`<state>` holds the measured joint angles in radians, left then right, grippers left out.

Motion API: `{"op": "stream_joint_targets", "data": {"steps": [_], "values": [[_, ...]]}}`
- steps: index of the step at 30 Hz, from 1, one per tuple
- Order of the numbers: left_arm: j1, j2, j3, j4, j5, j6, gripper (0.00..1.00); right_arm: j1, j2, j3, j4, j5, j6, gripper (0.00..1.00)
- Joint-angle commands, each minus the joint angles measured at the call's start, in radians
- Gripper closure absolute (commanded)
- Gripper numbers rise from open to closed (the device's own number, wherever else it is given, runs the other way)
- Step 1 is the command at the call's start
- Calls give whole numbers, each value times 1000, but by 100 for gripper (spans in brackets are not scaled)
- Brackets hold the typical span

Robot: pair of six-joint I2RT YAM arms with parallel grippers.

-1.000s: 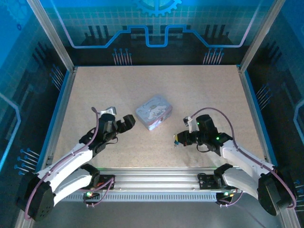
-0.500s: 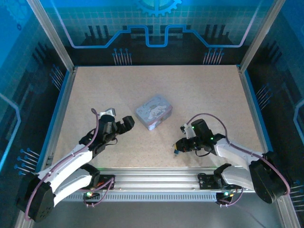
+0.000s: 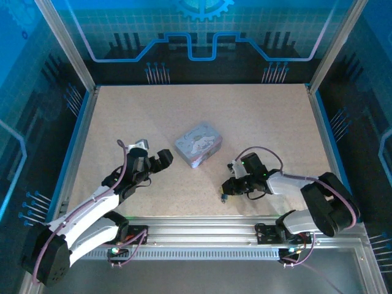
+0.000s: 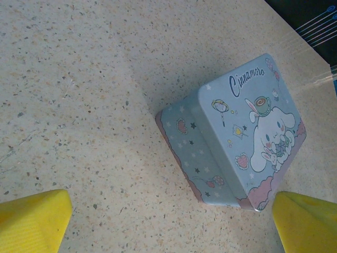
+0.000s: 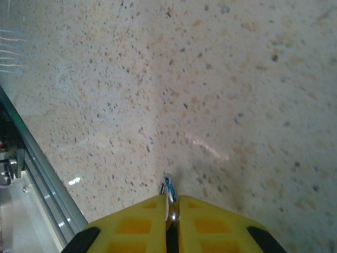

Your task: Unlock the padlock with the key

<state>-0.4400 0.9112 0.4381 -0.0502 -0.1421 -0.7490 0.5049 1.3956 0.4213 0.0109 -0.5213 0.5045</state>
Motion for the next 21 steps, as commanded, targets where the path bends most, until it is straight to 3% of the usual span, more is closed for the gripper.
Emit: {"op": "stream_joint_targets", "data": {"steps": [1, 5, 10, 21], "values": [[8, -9, -1, -30, -6, 19, 1, 7, 41, 14, 40, -30, -4, 86], [10, -9, 7, -41, -7, 23, 1, 2, 44, 10, 41, -33, -7, 85], [9, -9, 13, -41, -4, 21, 1, -14, 4, 9, 16, -21, -13, 76], [14, -39, 55, -102, -19, 45, 1, -87, -226, 32, -107, 41, -28, 57]]}}
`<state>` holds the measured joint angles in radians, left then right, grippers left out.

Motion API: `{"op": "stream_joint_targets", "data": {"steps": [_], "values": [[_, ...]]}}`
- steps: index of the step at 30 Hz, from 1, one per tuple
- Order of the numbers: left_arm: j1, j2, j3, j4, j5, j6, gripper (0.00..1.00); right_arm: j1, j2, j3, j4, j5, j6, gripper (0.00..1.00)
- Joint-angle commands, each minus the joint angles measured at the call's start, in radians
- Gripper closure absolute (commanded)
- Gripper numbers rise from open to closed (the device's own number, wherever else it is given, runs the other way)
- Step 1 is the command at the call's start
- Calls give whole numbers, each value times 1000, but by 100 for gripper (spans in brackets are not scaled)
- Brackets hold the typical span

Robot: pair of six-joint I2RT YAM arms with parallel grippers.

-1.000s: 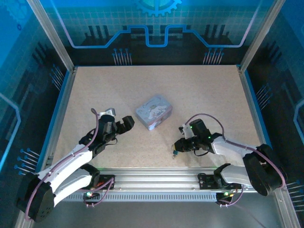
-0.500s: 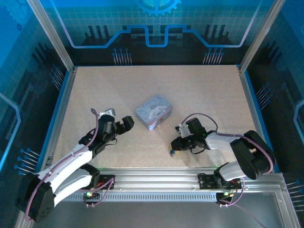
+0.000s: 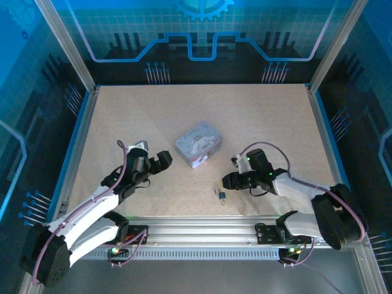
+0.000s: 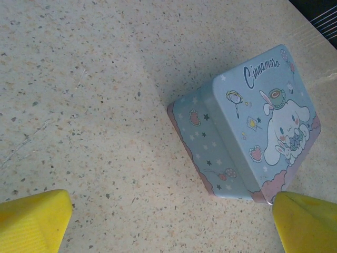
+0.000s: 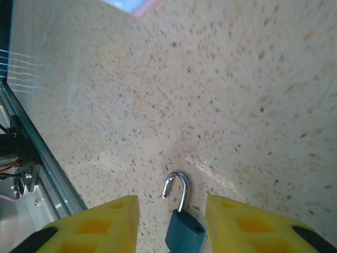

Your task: Unlock the padlock with the key

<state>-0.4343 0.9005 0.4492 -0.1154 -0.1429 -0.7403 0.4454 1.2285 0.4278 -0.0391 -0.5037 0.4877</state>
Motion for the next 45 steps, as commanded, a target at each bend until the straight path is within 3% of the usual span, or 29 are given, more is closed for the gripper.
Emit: {"op": "stream_joint_targets", "data": {"steps": [1, 9, 14, 20, 27, 32, 36, 45], "values": [[11, -35, 50, -43, -20, 39, 1, -40, -87, 33, -67, 35, -13, 56], [44, -120, 113, -164, -77, 103, 1, -159, -274, 114, -162, 140, -72, 37], [77, -211, 131, -217, -123, 140, 1, -232, -396, 114, -151, 230, -97, 17], [104, -244, 151, -231, -179, 190, 1, -307, -457, 94, -120, 316, -115, 0], [121, -218, 119, -135, -307, 265, 1, -392, -468, 19, -6, 435, -157, 0], [121, -205, 9, 86, -414, 368, 1, -406, -419, -75, 189, 543, -240, 0], [123, -155, -60, 234, -474, 443, 1, -418, -332, -55, 250, 577, -290, 0], [129, 14, -72, 357, -454, 547, 1, -426, -89, -110, 595, 600, -362, 0]]}}
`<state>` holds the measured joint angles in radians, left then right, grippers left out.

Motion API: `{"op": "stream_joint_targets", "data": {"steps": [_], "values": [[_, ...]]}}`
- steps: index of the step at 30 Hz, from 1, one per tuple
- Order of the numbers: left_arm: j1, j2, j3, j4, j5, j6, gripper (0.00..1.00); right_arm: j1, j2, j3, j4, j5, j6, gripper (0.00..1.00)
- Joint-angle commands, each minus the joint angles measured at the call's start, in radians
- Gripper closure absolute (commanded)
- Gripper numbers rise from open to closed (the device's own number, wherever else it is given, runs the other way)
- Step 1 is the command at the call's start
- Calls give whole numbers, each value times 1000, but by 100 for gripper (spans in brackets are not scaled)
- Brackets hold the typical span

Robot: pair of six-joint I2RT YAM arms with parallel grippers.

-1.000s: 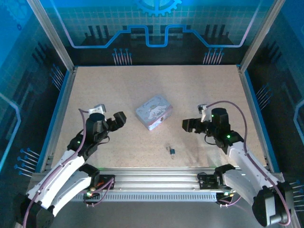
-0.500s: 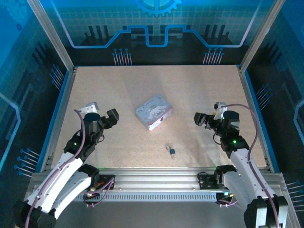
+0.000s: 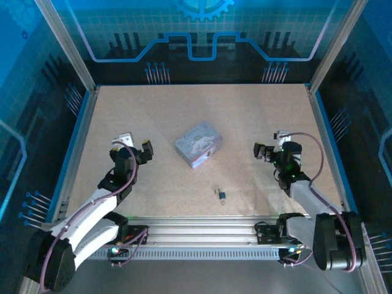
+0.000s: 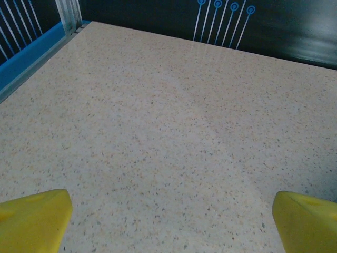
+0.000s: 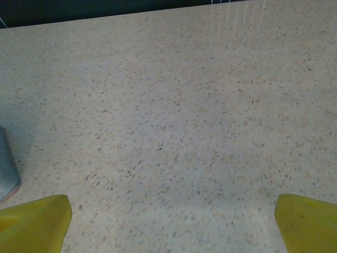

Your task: Unlock the padlock with the key

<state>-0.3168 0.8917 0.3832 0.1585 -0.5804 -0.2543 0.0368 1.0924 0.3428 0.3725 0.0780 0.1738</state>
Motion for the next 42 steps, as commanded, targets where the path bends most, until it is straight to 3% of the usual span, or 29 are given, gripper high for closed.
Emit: {"op": "stream_joint_targets", "data": {"steps": [1, 8, 17, 20, 37, 42], "values": [[12, 39, -2, 98, -15, 80, 1, -18, 74, -25, 214, 15, -56, 0], [20, 123, -19, 227, -31, 192, 1, -20, 197, -2, 343, -24, -119, 0], [48, 247, -40, 346, 9, 214, 1, -20, 403, 7, 533, -64, -149, 0], [59, 290, -39, 379, 30, 226, 1, -20, 402, 53, 443, -63, -148, 0], [190, 476, -58, 693, 366, 333, 1, 3, 408, 76, 404, -23, -159, 0], [245, 657, -116, 969, 481, 327, 1, 5, 408, 76, 404, -21, -160, 0]]}}
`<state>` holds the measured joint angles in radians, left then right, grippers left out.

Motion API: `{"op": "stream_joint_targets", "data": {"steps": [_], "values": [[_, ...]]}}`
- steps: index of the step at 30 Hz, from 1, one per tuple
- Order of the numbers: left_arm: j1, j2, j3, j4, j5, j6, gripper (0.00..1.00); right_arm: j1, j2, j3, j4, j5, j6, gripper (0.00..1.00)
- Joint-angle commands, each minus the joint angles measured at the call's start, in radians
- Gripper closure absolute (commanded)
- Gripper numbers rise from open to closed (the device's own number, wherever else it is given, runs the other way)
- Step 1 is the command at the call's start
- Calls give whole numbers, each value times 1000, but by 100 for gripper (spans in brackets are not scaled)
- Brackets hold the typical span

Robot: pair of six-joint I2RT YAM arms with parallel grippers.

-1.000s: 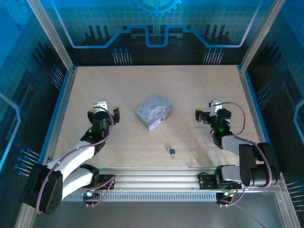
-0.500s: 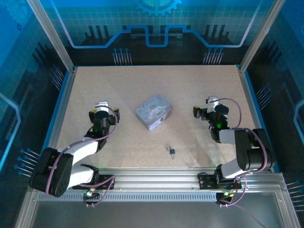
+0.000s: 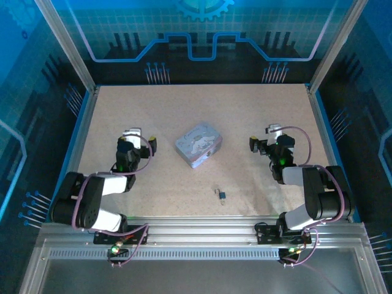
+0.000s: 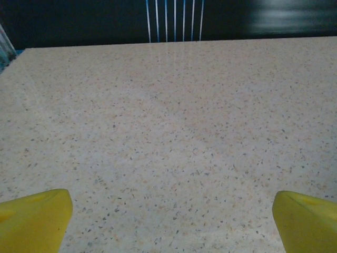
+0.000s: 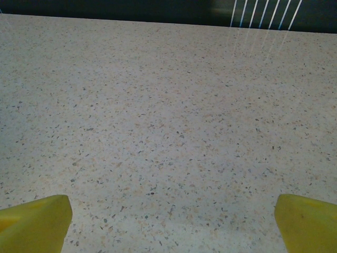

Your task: Unlock the padlock with the key

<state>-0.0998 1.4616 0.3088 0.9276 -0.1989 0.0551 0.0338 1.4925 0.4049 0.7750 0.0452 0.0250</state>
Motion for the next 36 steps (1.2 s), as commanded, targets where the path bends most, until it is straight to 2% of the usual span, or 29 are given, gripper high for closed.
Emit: {"op": "stream_joint_targets", "data": {"steps": [1, 5, 7, 9, 10, 36], "values": [[34, 121, -50, 273, 102, 23, 1, 8, 8, 14, 1, 12, -12, 0], [58, 95, -6, 155, 143, -3, 1, 15, 9, 19, -7, 18, -20, 0], [72, 92, 55, 30, 152, -20, 1, 16, 9, 19, -8, 19, -21, 0], [111, 88, 79, -24, 171, -62, 1, 20, 10, 20, -9, 25, -24, 0], [125, 91, 73, -8, 196, -72, 1, 23, 12, 27, -21, 17, -30, 0], [123, 91, 76, -12, 199, -67, 1, 25, 12, 29, -23, 7, -35, 0]]}}
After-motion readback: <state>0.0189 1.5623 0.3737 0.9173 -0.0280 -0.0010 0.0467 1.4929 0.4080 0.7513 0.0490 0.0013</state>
